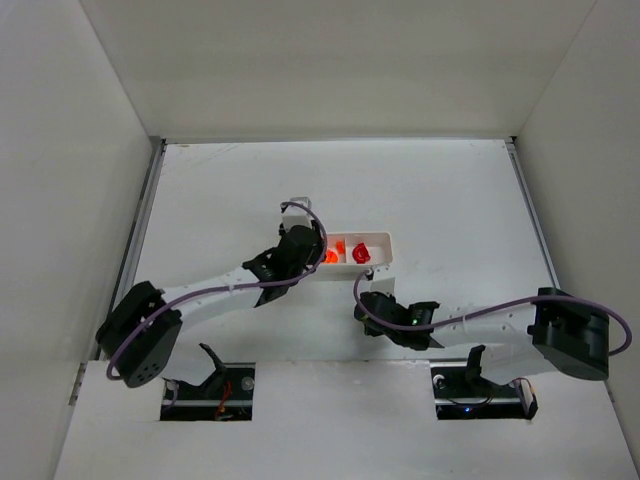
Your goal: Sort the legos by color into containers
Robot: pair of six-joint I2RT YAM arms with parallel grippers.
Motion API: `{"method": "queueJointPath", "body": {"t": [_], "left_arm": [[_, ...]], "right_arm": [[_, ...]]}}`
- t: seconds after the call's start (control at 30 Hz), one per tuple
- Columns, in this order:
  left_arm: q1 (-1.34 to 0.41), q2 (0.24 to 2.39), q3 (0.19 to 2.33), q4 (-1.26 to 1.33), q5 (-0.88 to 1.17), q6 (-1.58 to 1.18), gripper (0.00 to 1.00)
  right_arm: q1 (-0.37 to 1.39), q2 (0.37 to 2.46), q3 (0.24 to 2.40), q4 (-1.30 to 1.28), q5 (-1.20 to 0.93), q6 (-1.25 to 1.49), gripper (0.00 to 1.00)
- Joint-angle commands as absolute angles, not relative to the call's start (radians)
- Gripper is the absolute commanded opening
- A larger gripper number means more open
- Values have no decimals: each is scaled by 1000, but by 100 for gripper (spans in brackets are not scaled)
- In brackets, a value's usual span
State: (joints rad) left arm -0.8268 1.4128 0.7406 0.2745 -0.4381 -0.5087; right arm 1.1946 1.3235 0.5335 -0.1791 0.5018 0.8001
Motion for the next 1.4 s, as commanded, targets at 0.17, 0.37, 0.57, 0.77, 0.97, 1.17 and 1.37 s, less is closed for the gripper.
{"method": "queueJointPath", "body": {"t": [0.17,0.37,0.57,0.77,0.97,1.17,1.37], "left_arm": [[-797,1111,597,128,-610,-574,40],[-778,993,510,-38,-680,-687,41],[-766,905,448,-86,-680,-727,41],[-752,865,431,-124,-664,-755,43],[-749,873,411,-138,-641,-798,41],[-760,914,408,-144,-638,-824,40],[-763,945,381,-150,-658,-854,39]], "right_arm": [[1222,1342,592,-229,546,812,25],[1234,1341,604,-252,545,807,43],[1259,1338,595,-279,549,844,38],[1269,1344,609,-265,560,851,26],[1253,1296,693,-227,589,738,25],[1099,1334,814,-62,514,539,25],[981,1494,969,28,420,459,26]]}}
